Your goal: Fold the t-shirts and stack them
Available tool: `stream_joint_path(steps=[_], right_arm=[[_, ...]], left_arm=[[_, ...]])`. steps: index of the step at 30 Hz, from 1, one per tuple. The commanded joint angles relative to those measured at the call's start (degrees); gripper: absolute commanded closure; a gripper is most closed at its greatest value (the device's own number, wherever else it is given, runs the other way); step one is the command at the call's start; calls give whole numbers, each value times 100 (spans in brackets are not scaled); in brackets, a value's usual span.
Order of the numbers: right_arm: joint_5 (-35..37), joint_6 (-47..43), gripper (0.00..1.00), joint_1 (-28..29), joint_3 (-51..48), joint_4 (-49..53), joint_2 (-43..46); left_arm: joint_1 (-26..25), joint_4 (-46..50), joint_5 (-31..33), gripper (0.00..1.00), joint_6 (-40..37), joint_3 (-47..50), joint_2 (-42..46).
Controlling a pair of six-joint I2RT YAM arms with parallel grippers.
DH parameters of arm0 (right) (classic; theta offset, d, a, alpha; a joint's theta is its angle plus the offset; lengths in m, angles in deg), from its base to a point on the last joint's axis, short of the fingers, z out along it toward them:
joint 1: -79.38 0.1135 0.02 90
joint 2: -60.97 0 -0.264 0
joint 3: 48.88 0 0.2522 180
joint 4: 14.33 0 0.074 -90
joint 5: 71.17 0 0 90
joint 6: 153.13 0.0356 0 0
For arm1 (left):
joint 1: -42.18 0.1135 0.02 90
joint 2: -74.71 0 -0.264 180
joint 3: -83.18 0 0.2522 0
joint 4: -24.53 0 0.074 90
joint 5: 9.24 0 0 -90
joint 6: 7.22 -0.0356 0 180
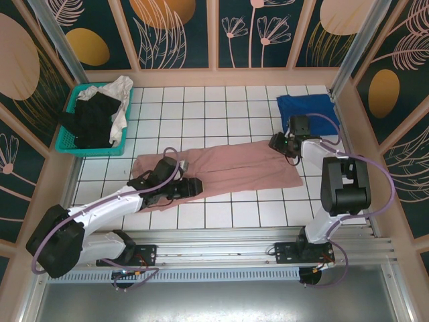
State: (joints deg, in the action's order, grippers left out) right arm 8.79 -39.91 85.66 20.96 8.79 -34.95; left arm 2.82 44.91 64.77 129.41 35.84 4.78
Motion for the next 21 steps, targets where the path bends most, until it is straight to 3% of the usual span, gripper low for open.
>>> stream_joint_path(steps=[1, 5, 7, 10, 14, 21], right_arm=[[153, 35, 57, 407, -51, -53, 421], [80, 50, 57, 855, -144, -281, 378], [112, 76, 57, 910, -193, -279, 199], [381, 82, 57, 869, -354, -195, 45], [389, 112, 57, 581, -675, -223, -14], [621, 295, 58, 62, -1215, 104, 93]], left_arm=[[132, 2, 490, 36, -54, -383, -56], [1054, -33, 516, 36, -184, -490, -464], [1386, 31, 888, 36, -264, -646, -799], [1557, 209, 1476, 35, -412, -956, -1420], [1944, -65, 1641, 35, -421, -1243, -2257], [2328, 234, 2143, 36, -637, -2617, -3825]])
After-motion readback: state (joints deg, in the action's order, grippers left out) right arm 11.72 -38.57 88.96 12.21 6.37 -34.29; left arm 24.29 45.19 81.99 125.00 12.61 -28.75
